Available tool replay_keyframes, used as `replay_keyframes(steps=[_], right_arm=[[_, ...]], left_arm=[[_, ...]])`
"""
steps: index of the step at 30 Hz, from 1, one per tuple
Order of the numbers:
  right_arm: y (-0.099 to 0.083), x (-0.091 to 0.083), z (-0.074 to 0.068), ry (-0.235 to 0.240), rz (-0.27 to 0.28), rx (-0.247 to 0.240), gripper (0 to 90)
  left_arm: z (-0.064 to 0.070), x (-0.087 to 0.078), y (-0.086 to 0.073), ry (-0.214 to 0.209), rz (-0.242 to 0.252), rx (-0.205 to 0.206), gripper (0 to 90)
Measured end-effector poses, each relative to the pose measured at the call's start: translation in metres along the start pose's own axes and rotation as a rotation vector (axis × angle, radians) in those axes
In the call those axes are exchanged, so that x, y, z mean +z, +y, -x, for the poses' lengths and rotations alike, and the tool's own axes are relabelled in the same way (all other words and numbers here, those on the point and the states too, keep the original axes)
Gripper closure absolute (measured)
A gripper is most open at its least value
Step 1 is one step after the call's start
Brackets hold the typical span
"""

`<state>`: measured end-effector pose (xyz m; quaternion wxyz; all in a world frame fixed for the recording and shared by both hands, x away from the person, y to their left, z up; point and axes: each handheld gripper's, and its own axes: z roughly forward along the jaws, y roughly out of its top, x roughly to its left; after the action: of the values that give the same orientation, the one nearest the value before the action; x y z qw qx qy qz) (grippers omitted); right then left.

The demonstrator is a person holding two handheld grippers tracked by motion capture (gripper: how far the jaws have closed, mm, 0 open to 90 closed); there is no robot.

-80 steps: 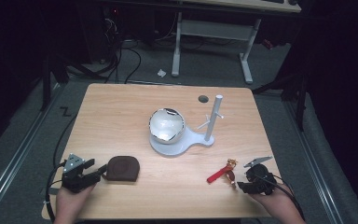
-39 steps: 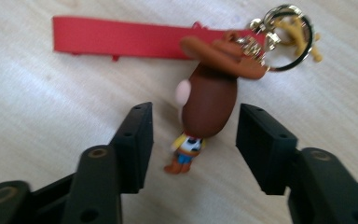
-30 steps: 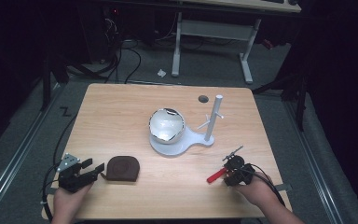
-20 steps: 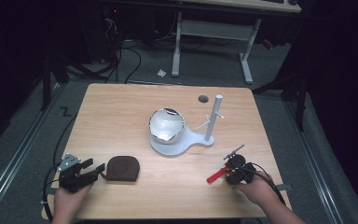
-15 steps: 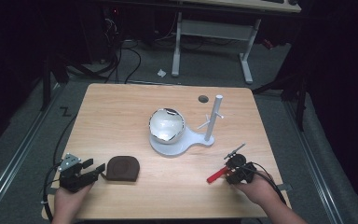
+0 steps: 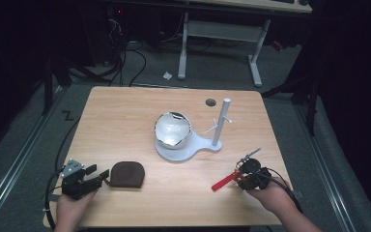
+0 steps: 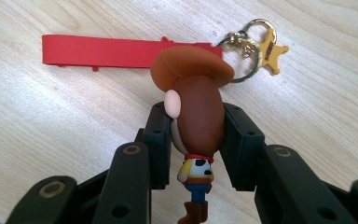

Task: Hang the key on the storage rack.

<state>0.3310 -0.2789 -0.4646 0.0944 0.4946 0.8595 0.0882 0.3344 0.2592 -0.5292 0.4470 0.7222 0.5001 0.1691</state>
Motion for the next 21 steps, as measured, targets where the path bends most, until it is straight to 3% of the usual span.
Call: replay_keyframes(steps=[11, 14, 21], right_arm=[[-0.005, -0.016, 0.006, 0.019, 0.045, 0.006, 66.2], [-0.006, -0.021, 0.006, 0.044, 0.049, 0.019, 66.4], [-0.004, -0.035, 0.007, 0.044, 0.077, 0.021, 66.3]], left_arm=[[0.000, 0.000, 0.000, -0.004, 0.003, 0.001, 39.4], [0.000, 0.001, 0.000, -0.004, 0.000, 0.000, 39.0], [0.000, 0.001, 0.000, -0.004, 0.001, -0.004, 38.5]])
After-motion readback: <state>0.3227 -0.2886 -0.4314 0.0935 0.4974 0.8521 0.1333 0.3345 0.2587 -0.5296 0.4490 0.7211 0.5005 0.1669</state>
